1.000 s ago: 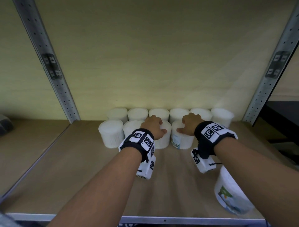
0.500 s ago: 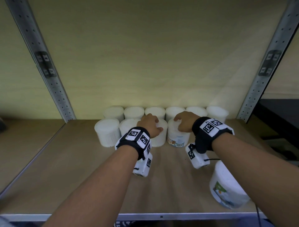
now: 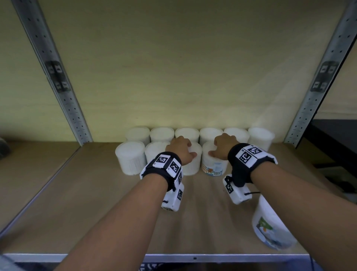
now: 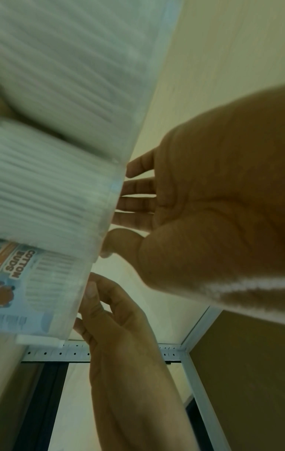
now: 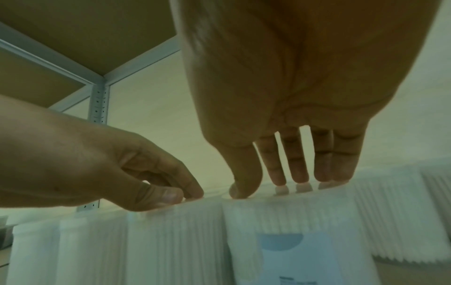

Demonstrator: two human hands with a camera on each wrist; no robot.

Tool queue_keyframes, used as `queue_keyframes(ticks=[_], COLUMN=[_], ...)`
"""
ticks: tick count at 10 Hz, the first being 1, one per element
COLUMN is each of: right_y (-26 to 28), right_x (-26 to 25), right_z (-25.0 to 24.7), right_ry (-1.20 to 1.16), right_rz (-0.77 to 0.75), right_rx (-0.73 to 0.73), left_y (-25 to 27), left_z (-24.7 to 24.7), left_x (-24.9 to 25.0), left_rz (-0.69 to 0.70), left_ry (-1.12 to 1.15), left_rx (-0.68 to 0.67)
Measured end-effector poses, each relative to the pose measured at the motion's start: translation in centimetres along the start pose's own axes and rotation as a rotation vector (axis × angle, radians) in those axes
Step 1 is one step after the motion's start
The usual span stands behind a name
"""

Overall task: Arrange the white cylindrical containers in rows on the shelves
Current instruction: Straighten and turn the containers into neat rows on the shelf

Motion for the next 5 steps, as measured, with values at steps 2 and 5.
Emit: queue_keyframes(ticks=[2,5], right_y=[0.32,0.08], right_x=[-0.03,0.45], right_z=[-0.17,-0.96], right_ry=[-0.037,-0.055], right_rz=[-0.049,0.015], right_rx=[-0.063,0.003], left_y=[0.06,0.25], left_z=[-0.01,-0.06], left_x=[0.00,0.02], left_rz=[-0.003,-0.005], left_ry=[0.008,0.020], left_rx=[0.005,0.010])
Point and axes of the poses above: each hand's wrist, its own y-axis away from the middle knuckle, its own z-axis out of the palm, x = y × z, the point moved 8 cm from there along -y, towards the middle knuckle, and after that the axes turned 1 degree about -x, right-handed, at the moved point
